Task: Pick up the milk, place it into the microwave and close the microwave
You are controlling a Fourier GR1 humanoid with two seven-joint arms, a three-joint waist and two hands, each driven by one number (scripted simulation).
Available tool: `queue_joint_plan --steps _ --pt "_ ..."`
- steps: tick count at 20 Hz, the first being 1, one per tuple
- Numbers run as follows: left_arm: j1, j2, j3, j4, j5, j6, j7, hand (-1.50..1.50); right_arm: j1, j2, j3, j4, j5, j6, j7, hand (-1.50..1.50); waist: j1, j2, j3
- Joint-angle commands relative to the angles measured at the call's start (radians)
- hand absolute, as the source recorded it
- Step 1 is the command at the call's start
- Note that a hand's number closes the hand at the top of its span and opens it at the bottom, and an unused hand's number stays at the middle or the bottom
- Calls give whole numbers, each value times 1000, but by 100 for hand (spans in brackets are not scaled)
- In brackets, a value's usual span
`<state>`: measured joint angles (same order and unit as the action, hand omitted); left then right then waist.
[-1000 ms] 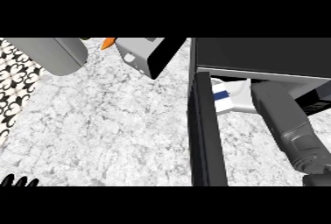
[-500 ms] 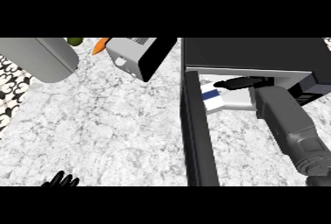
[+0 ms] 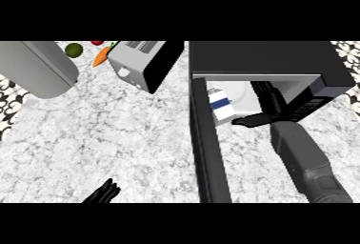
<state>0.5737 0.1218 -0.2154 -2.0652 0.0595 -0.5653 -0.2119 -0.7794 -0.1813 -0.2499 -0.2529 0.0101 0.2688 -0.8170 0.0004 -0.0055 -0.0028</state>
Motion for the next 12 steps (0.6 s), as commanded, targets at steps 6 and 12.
queue_joint_plan --steps 6,12 --pt "-152 -92 -91 103 -140 90 44 150 317 56 74 -214 7 9 -4 -150 -41 -8 0" --pt "-270 -120 -127 227 -209 154 50 150 549 -87 82 -423 -22 109 21 -150 -54 -7 -1"
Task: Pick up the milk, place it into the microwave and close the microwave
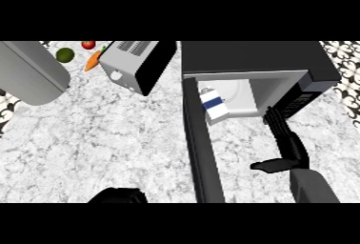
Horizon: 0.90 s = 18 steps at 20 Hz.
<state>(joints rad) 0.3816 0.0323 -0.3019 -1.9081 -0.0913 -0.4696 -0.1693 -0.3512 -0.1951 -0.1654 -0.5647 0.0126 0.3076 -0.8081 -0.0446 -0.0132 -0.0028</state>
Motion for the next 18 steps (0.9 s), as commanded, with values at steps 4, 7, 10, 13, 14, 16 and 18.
queue_joint_plan --steps 4,7,10,13,14,16,18 --pt "-163 -31 -43 168 -132 46 -9 150 328 -44 7 -288 -57 63 -29 -150 8 6 0" --pt "-293 -32 -70 245 -142 100 36 150 436 -126 -18 -394 -108 142 -16 -150 -23 7 -1" --pt "-305 -32 -125 316 -162 119 -25 150 578 -139 -46 -532 -175 167 -1 -150 11 10 1" --pt "-366 -32 -165 442 -148 167 -69 150 672 -160 -63 -603 -219 215 -31 -150 15 12 1" --pt "-438 -32 -218 501 -141 262 -88 150 668 -165 -58 -626 -217 203 5 -150 18 13 1" --pt "-408 -32 -292 494 -177 347 -98 150 732 -190 -63 -697 -271 262 33 -150 17 12 1" --pt "-467 -32 -308 543 -120 366 -101 150 747 -235 -99 -704 -322 315 11 -150 16 13 1"
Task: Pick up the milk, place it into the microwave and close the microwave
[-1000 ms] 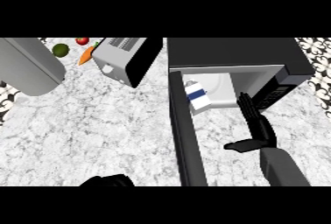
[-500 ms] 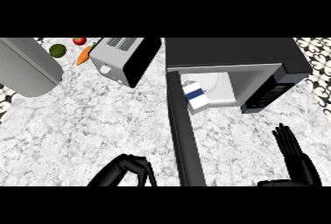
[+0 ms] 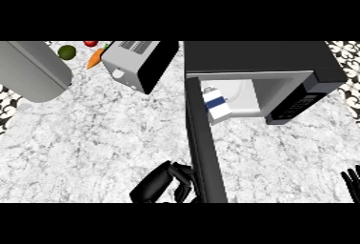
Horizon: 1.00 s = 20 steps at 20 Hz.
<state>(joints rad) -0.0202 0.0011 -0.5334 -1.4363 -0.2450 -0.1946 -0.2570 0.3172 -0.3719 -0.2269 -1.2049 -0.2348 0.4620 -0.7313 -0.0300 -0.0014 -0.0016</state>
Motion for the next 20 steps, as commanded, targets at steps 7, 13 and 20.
queue_joint_plan --steps 7,13,20 --pt "-136 -1 -336 186 161 226 21 150 131 -78 0 -193 -149 221 -50 -150 -18 2 0" --pt "-275 -1 -493 214 311 434 88 150 107 -105 46 -337 -235 226 61 -150 -43 7 -1" --pt "-414 0 -571 203 404 634 143 150 98 -155 72 -501 -324 219 173 -150 -93 9 -3"
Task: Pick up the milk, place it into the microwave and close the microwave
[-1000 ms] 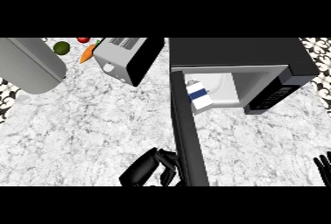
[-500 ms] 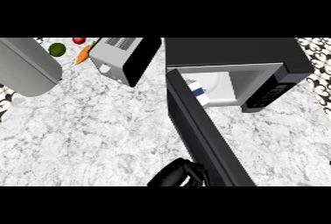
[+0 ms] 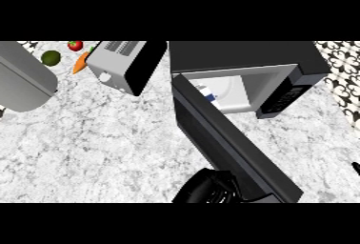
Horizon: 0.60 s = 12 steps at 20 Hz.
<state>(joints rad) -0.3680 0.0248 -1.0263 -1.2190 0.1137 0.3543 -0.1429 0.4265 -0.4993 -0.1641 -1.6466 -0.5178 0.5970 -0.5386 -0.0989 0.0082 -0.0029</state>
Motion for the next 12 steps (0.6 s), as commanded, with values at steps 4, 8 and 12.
queue_joint_plan --steps 4,8,12 --pt "-144 -23 -74 20 99 160 25 150 -7 -36 28 -136 -70 66 32 -150 -51 5 -2" --pt "-201 -24 -61 39 147 246 0 150 -18 -55 43 -171 -100 65 79 -150 -57 11 -2" --pt "-289 -24 -7 51 227 285 1 150 -47 -79 41 -208 -145 43 130 -150 -71 23 -3"
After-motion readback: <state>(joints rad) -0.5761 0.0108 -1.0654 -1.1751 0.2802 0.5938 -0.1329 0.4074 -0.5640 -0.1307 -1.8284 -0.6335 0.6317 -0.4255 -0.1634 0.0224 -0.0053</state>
